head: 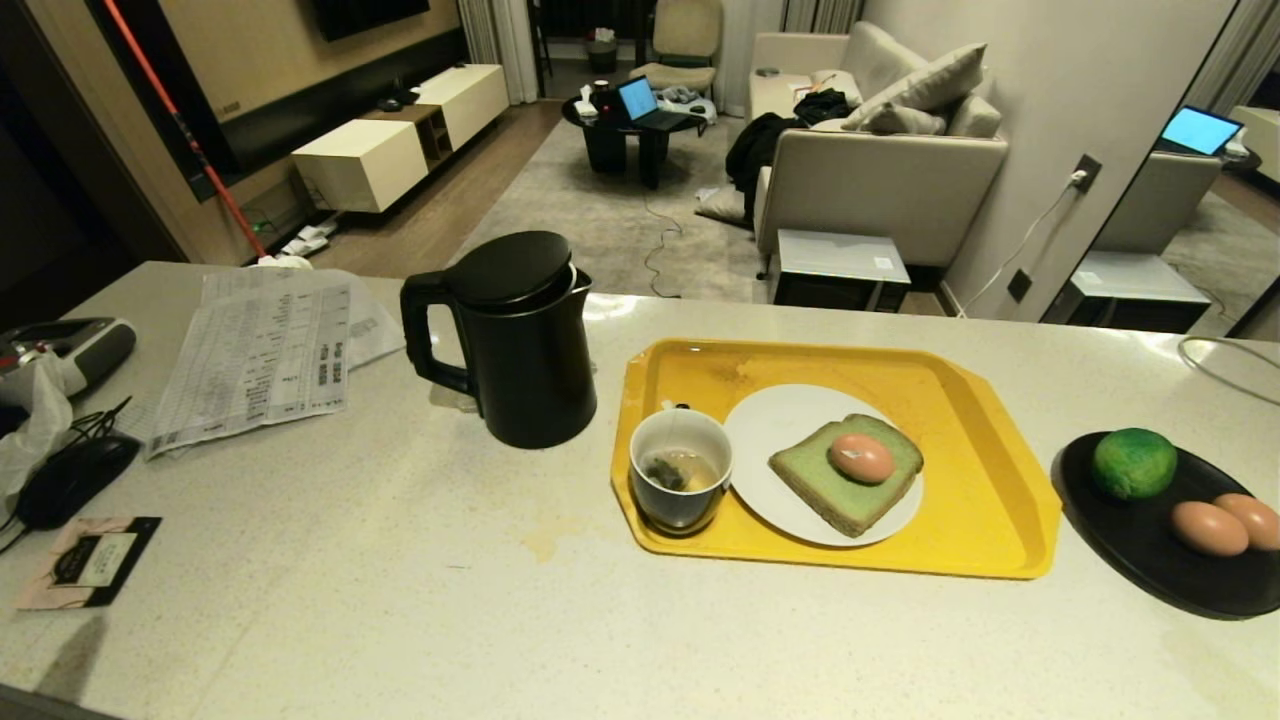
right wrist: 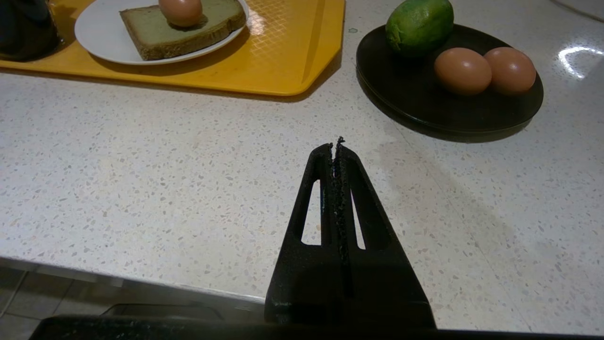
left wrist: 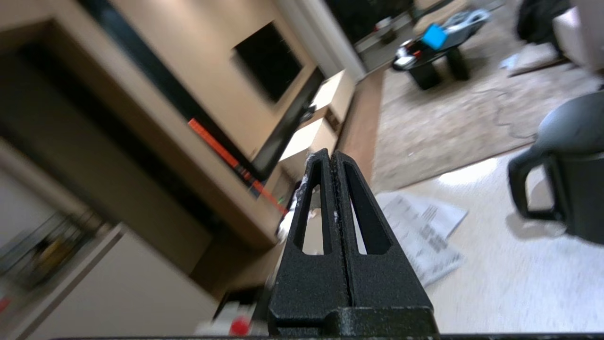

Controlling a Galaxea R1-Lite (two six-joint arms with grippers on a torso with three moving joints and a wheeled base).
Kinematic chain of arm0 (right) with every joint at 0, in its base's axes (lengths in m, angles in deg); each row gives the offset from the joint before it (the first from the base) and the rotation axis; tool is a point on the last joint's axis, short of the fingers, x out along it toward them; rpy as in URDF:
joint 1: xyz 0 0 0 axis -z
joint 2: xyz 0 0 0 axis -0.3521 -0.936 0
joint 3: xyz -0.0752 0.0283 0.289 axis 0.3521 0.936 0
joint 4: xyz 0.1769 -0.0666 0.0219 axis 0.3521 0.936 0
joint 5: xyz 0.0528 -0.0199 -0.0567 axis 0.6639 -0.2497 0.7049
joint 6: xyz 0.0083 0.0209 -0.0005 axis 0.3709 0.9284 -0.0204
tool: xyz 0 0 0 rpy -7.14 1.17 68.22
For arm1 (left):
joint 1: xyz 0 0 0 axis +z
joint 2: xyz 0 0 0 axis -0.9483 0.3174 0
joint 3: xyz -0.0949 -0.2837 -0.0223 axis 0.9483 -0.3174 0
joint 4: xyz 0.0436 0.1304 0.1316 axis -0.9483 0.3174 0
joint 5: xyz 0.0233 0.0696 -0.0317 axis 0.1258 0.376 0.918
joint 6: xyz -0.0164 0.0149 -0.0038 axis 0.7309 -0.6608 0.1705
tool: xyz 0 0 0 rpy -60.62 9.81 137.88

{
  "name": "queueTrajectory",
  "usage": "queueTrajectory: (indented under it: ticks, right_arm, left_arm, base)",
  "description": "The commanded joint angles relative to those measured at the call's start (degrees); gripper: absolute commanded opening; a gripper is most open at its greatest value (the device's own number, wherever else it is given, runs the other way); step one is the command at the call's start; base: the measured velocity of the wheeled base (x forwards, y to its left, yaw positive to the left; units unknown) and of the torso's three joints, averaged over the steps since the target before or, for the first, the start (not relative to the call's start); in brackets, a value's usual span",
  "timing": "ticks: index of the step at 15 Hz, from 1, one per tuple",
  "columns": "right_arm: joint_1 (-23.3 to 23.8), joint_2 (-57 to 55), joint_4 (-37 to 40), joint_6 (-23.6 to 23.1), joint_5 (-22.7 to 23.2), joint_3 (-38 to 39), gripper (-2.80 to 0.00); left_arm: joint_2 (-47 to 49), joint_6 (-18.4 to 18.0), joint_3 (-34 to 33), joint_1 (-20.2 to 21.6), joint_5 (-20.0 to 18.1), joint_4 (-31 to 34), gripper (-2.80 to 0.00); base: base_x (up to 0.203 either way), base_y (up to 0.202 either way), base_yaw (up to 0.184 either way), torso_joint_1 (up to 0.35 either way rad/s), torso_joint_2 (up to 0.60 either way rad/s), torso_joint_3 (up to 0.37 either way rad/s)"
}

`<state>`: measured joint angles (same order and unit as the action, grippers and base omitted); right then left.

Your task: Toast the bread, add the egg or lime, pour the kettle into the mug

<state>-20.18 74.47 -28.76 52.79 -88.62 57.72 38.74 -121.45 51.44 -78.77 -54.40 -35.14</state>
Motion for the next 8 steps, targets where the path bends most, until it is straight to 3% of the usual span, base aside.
queueTrajectory:
  ticks: [1, 5, 8]
  right_arm:
    - [0.00, 0.00, -0.02, -0.05, 0.00, 0.18, -2.80]
    - [0.00, 0.00, -0.02, 0.04, 0.00, 0.18, -2.80]
    - [0.00, 0.00, -0.02, -0.02, 0.00, 0.18, -2.80]
  left_arm:
    - [-8.42, 1.36, -2.34, 3.90, 0.11, 3.40, -2.80]
    - [-19.06, 4.11, -7.70, 7.50, 0.10, 9.39, -2.80]
    - [-27.35, 4.49, -14.85, 7.80, 0.18, 10.46, -2.80]
  base:
    - [0.000, 0.000, 0.000, 0.000, 0.00, 0.000]
    - [0.000, 0.000, 0.000, 0.000, 0.00, 0.000]
    - [0.000, 0.000, 0.000, 0.000, 0.00, 0.000]
